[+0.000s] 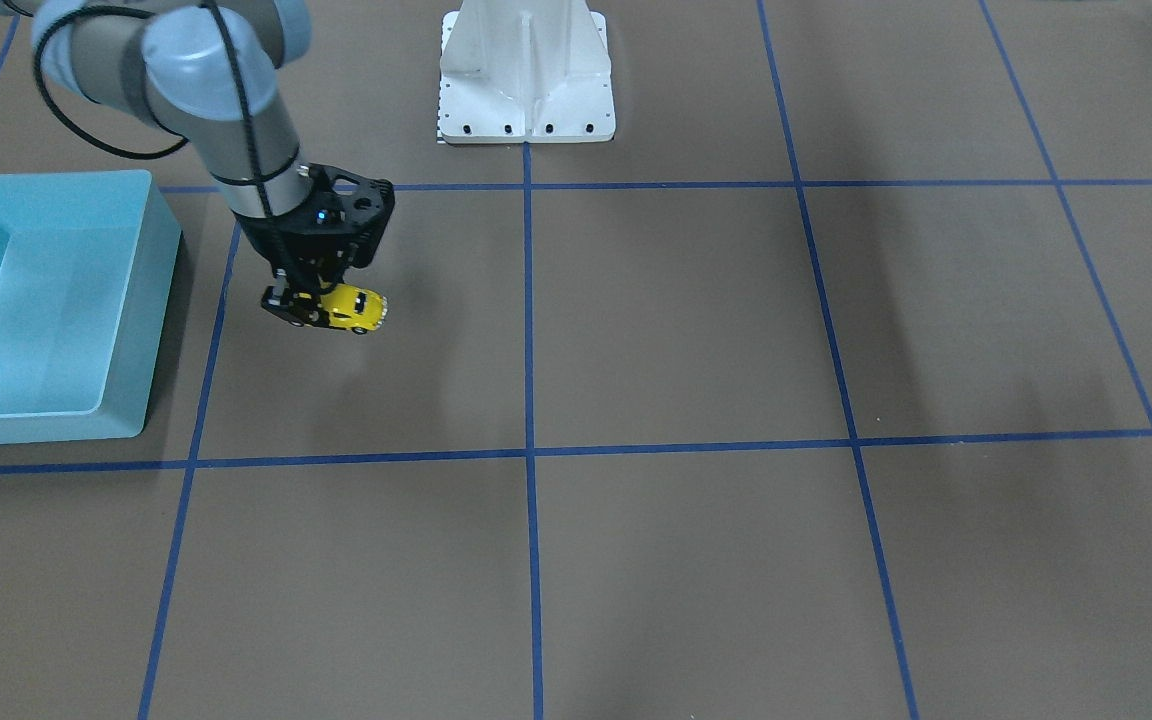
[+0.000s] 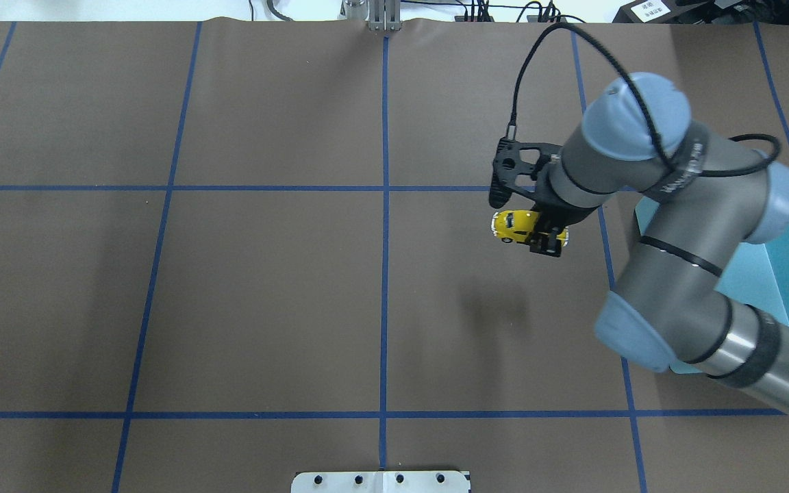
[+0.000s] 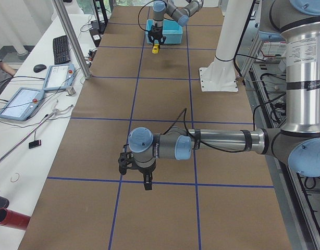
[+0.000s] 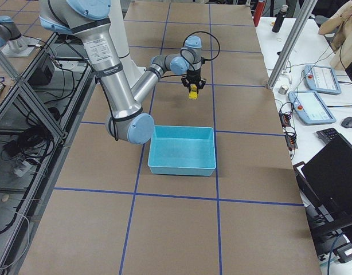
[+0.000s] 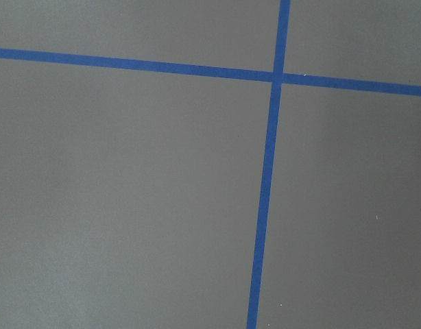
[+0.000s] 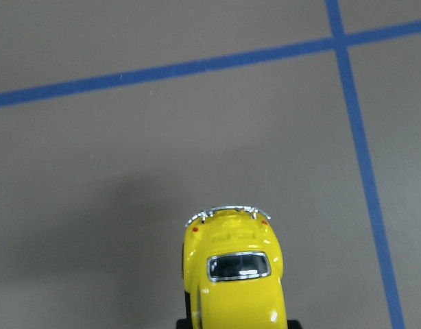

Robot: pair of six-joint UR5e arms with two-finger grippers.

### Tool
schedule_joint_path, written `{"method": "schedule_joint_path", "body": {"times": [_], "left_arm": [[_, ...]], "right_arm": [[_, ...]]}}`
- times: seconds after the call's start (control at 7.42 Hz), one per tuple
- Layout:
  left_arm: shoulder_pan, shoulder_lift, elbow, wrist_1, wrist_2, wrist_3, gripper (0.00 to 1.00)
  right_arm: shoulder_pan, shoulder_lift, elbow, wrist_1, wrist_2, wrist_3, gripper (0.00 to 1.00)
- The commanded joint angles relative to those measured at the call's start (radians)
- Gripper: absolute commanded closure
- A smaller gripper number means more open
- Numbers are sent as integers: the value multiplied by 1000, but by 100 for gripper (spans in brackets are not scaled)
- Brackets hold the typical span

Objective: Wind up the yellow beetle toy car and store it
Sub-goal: 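Lift the car with the right gripper and carry it over the bin, then lower the car into the bin, open the right gripper, withdraw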

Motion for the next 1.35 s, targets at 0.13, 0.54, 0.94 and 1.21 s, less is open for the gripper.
{"method": "schedule_joint_path", "body": {"times": [0.13, 0.54, 0.94, 1.21], "left_arm": [[0, -4, 2, 11, 0, 1, 0], [0, -10, 9, 15, 0, 1, 0], [-1, -10, 11, 15, 0, 2, 0], [0, -10, 12, 15, 1, 2, 0]], "right_arm": [[238, -466, 268, -5, 136, -354, 100], [322, -629, 171, 144, 143, -549, 100], [317, -619, -98, 531, 192, -497, 100], [306, -534, -159, 531, 199, -443, 100]]}}
